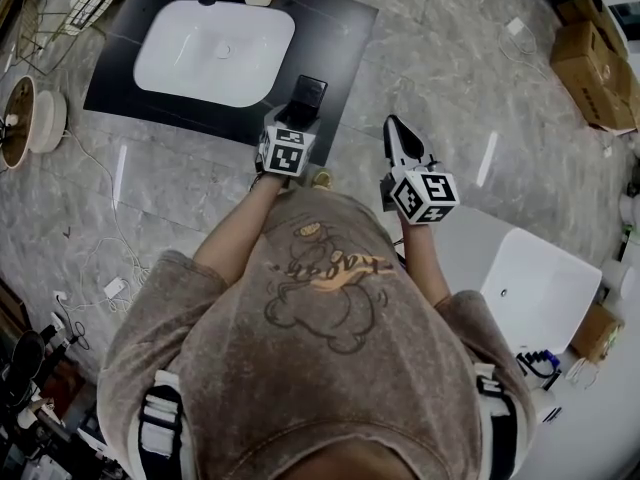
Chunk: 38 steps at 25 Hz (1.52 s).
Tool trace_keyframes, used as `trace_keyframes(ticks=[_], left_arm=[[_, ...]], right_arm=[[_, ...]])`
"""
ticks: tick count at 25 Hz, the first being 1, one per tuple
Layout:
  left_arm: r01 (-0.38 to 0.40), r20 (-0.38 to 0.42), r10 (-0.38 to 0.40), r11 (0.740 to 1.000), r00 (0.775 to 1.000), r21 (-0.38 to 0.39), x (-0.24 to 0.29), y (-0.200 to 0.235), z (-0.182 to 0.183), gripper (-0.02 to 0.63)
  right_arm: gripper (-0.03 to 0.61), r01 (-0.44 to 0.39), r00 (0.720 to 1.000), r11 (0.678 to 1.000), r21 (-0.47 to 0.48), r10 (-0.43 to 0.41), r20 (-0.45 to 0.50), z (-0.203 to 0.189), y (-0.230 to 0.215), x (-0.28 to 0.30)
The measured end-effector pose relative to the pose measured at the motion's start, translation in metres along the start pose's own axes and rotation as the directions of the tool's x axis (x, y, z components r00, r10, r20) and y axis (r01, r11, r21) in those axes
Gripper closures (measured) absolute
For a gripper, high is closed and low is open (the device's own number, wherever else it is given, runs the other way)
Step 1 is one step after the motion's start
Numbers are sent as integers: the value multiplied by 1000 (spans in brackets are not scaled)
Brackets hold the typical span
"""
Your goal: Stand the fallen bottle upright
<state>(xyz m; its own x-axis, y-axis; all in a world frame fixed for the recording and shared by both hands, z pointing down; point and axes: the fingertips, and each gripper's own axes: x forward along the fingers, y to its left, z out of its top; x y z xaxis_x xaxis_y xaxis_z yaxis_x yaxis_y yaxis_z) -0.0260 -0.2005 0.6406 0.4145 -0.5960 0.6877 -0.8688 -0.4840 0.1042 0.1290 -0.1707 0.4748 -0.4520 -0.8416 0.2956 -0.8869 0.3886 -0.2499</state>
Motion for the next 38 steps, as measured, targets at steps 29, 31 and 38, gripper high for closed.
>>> trace_keyframes(ticks=[29,31,38], left_arm=[[-36,9,36,999,999,35,4,4,1,382],[-33,8,32,999,999,37,4,3,2,382],[-31,3,31,999,1000,44,1,5,1,382]], right_arm=[[583,18,1000,1000,-1,-18,-2,2,-13,-6],[583,19,1000,1000,1,-19,-3,2,-14,-5],[583,17,1000,1000,0,-17,3,4,-16,-3]])
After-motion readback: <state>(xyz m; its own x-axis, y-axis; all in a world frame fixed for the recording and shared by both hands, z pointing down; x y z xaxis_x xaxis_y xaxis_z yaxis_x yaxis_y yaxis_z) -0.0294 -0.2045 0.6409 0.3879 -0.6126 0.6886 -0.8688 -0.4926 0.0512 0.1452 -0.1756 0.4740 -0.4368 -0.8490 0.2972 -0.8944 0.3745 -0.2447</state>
